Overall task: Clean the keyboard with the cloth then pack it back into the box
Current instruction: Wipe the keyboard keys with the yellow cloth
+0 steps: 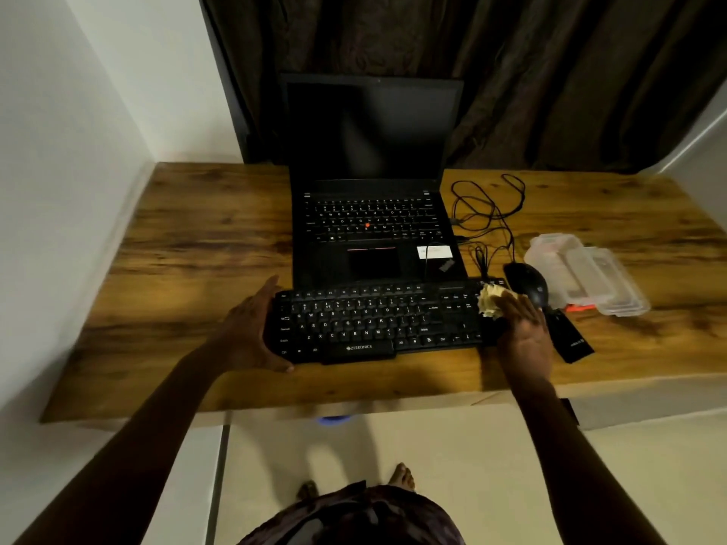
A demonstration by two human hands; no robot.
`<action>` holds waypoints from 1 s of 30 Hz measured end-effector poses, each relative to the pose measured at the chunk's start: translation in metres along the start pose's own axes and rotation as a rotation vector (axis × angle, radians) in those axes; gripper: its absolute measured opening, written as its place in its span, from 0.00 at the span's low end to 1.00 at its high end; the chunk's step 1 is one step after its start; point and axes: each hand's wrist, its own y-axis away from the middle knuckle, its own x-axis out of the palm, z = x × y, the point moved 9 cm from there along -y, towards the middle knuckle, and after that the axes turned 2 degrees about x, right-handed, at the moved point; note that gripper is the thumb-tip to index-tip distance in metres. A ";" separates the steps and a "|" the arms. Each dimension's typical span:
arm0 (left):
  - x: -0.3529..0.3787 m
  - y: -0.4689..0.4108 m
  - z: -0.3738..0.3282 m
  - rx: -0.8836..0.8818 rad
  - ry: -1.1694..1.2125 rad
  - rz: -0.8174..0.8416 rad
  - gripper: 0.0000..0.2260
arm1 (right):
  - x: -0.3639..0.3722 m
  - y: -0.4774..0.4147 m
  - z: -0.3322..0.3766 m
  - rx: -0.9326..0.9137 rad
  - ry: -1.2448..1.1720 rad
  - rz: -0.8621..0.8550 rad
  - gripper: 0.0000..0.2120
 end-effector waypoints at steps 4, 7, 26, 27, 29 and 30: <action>0.000 0.001 0.003 -0.008 0.029 0.001 0.74 | 0.005 0.021 -0.008 0.056 0.053 -0.019 0.33; 0.000 0.001 -0.001 -0.002 0.012 0.000 0.73 | -0.002 0.027 0.001 0.058 0.090 -0.072 0.33; -0.001 0.006 0.004 0.028 0.049 -0.040 0.71 | 0.029 0.083 0.219 -0.220 -0.111 -0.045 0.20; -0.002 0.005 0.001 0.032 0.061 -0.035 0.71 | 0.037 0.084 0.231 -0.262 -0.086 -0.018 0.21; -0.003 0.005 0.002 0.030 0.074 -0.041 0.72 | 0.050 0.087 0.256 -0.326 -0.056 0.055 0.22; -0.002 0.005 0.002 0.026 0.081 -0.042 0.71 | 0.052 0.089 0.268 -0.368 -0.056 0.067 0.23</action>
